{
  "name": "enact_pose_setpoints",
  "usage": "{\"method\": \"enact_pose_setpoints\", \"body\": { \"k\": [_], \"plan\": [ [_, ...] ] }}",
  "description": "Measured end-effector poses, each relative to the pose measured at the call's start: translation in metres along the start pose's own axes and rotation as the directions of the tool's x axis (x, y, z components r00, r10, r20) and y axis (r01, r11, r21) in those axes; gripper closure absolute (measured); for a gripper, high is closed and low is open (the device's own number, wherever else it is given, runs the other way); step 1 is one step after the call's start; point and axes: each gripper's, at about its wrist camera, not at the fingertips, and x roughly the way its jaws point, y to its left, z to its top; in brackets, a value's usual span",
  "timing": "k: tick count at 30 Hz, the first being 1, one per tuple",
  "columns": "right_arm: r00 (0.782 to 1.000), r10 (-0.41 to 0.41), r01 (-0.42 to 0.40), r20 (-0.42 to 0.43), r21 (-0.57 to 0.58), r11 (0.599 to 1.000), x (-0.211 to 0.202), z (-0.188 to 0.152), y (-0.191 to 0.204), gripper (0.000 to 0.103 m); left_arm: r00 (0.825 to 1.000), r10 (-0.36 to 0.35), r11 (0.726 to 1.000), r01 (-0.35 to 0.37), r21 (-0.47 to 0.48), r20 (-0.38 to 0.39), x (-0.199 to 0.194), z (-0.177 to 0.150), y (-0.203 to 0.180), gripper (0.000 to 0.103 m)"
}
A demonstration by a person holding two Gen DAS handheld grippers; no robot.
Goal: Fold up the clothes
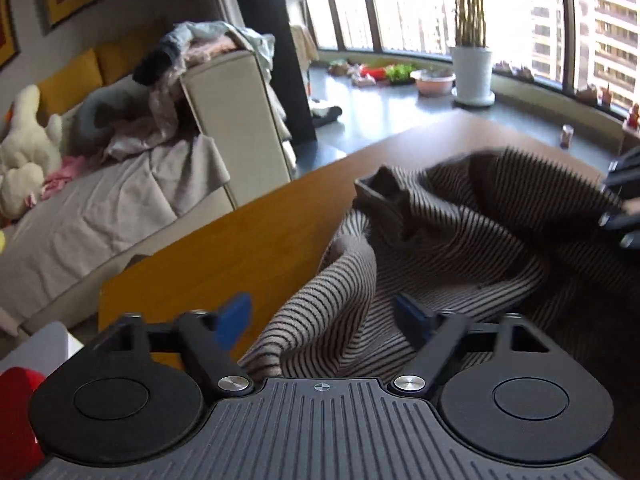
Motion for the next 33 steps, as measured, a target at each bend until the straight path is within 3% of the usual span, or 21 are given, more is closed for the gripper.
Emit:
{"method": "enact_pose_setpoints", "body": {
  "k": [1,4,5,7,9,11,13,14,15,16,17,19,20,23,26,29,31,32,33],
  "plan": [
    [0.999,-0.029,0.030,0.020,-0.048,0.998,-0.002,0.008,-0.005,0.098,1.000,-0.001,1.000,0.001,0.001,-0.015,0.004,-0.001,0.005,0.076],
    [0.982,-0.177,0.186,0.065,-0.177,0.967,0.015,0.024,-0.034,0.098,0.999,0.042,0.999,-0.042,-0.035,-0.007,0.008,0.001,0.024,0.085],
    [0.976,-0.212,0.217,0.045,-0.181,0.959,0.031,0.022,-0.046,0.098,0.998,0.058,0.997,-0.059,-0.056,-0.006,0.009,0.002,0.031,0.086],
    [0.965,-0.262,0.255,-0.019,-0.165,0.953,0.066,0.013,-0.069,0.098,0.996,0.092,0.991,-0.092,-0.097,-0.004,0.011,0.004,0.043,0.087],
    [0.948,-0.308,0.294,-0.084,-0.151,0.944,0.100,0.004,-0.093,0.098,0.992,0.125,0.983,-0.125,-0.138,-0.005,0.013,0.006,0.055,0.094],
    [0.931,-0.336,0.323,-0.142,-0.108,0.940,0.122,-0.010,-0.108,0.097,0.987,0.158,0.971,-0.157,-0.179,-0.006,0.015,0.009,0.067,0.094],
    [0.939,-0.315,0.319,-0.138,0.010,0.948,0.115,-0.014,-0.122,0.095,0.981,0.191,0.957,-0.189,-0.219,-0.009,0.017,0.011,0.079,0.091],
    [0.948,-0.289,0.300,-0.134,0.070,0.951,0.106,-0.014,-0.129,0.089,0.978,0.208,0.949,-0.204,-0.240,-0.011,0.018,0.012,0.085,0.088],
    [0.954,-0.274,0.289,-0.123,0.124,0.949,0.093,-0.014,-0.134,0.073,0.975,0.224,0.940,-0.220,-0.259,-0.014,0.019,0.013,0.091,0.082],
    [0.954,-0.280,0.295,-0.109,0.157,0.943,0.079,-0.015,-0.138,0.063,0.971,0.240,0.931,-0.235,-0.279,-0.016,0.020,0.014,0.097,0.062],
    [0.952,-0.292,0.305,-0.091,0.180,0.935,0.063,-0.018,-0.139,0.047,0.971,0.239,0.930,-0.226,-0.292,0.012,0.013,0.017,0.093,0.039],
    [0.952,-0.300,0.305,-0.058,0.236,0.922,0.027,-0.025,-0.141,0.043,0.971,0.209,0.940,-0.165,-0.299,0.120,-0.013,0.024,0.067,0.018],
    [0.957,-0.287,0.289,-0.048,0.274,0.917,0.009,-0.030,-0.141,0.043,0.969,0.181,0.946,-0.124,-0.300,0.170,-0.023,0.028,0.053,0.013],
    [0.973,-0.232,0.222,-0.021,0.386,0.895,-0.046,-0.048,-0.131,0.043,0.961,0.040,0.953,0.045,-0.298,0.273,-0.036,0.030,0.003,0.008],
    [0.986,-0.168,0.153,-0.013,0.493,0.857,-0.092,-0.074,-0.114,0.043,0.943,-0.099,0.945,0.189,-0.267,0.316,-0.034,0.014,-0.049,0.008],
    [0.989,-0.133,0.143,-0.058,0.562,0.815,-0.104,-0.107,-0.096,0.036,0.935,-0.196,0.945,0.260,-0.199,0.295,-0.021,-0.010,-0.086,0.007],
    [0.990,-0.108,0.138,-0.086,0.607,0.783,-0.112,-0.128,-0.084,0.036,0.944,-0.218,0.951,0.262,-0.166,0.246,-0.012,-0.025,-0.099,0.009],
    [0.993,-0.091,0.122,-0.081,0.630,0.767,-0.113,-0.133,-0.081,0.043,0.947,-0.213,0.954,0.254,-0.156,0.239,-0.013,-0.028,-0.101,0.008],
    [0.995,-0.073,0.098,-0.066,0.653,0.751,-0.111,-0.134,-0.079,0.069,0.947,-0.196,0.959,0.240,-0.153,0.256,-0.017,-0.031,-0.101,0.006]
  ]
}}
